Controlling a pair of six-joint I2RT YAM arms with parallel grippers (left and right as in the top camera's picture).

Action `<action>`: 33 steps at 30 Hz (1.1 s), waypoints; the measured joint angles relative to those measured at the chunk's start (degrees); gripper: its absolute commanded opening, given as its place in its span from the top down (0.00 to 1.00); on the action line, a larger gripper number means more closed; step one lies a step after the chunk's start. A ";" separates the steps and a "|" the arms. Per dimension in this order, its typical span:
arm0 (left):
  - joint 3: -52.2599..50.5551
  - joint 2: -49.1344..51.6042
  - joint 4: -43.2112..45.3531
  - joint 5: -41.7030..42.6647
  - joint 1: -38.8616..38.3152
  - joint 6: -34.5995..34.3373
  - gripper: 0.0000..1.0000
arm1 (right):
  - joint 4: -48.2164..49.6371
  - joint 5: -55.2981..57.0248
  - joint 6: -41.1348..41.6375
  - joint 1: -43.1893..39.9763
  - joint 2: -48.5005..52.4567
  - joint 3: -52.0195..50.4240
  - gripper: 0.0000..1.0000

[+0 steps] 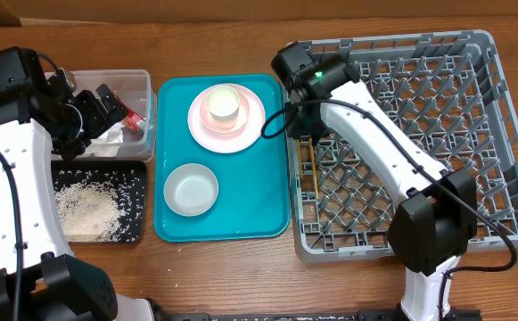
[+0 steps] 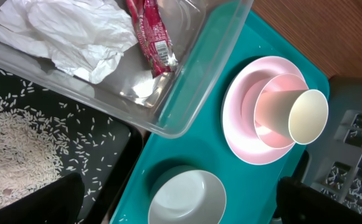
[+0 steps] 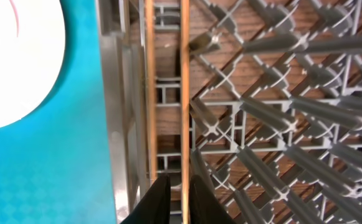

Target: Sort waste into correct bins and load items into the dishwasher

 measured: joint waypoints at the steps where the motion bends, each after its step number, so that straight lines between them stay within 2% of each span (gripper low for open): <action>1: 0.00 0.00 0.00 0.00 0.00 0.02 0.00 | 0.07 -0.15 0.04 0.00 0.02 -0.42 0.79; 5: 0.00 0.00 0.00 0.00 0.00 0.02 0.00 | 0.72 -0.50 0.09 0.00 0.00 -0.81 0.67; 7: 0.00 0.00 0.00 0.00 0.00 0.02 0.00 | 1.18 -1.33 0.07 0.02 0.02 -0.81 0.57; 10: 0.00 0.00 0.00 0.00 0.00 0.02 0.00 | 1.66 -3.43 0.09 0.02 0.02 -0.81 0.53; 14: 0.00 0.00 0.00 0.00 0.00 0.02 0.00 | 2.05 -7.06 0.07 0.00 0.00 -0.81 0.57; 15: 0.00 0.00 -0.02 0.00 0.00 0.02 0.00 | 2.32 -8.37 0.04 0.02 0.00 -0.81 0.65; 17: 0.00 0.00 0.00 0.00 0.00 0.02 0.00 | 2.58 -10.80 0.28 0.02 0.02 -0.81 0.72; 24: 0.00 0.00 0.00 0.00 0.00 0.02 0.00 | 2.49 -17.16 0.09 0.02 0.02 2.69 0.73; 30: 0.00 0.00 0.00 -0.02 0.00 0.02 0.00 | 2.97 -19.12 0.04 0.02 0.00 14.45 0.75; 33: 0.00 0.00 0.02 -0.02 0.00 0.02 0.00 | 5.09 -19.65 -0.24 0.07 -0.11 19.87 0.71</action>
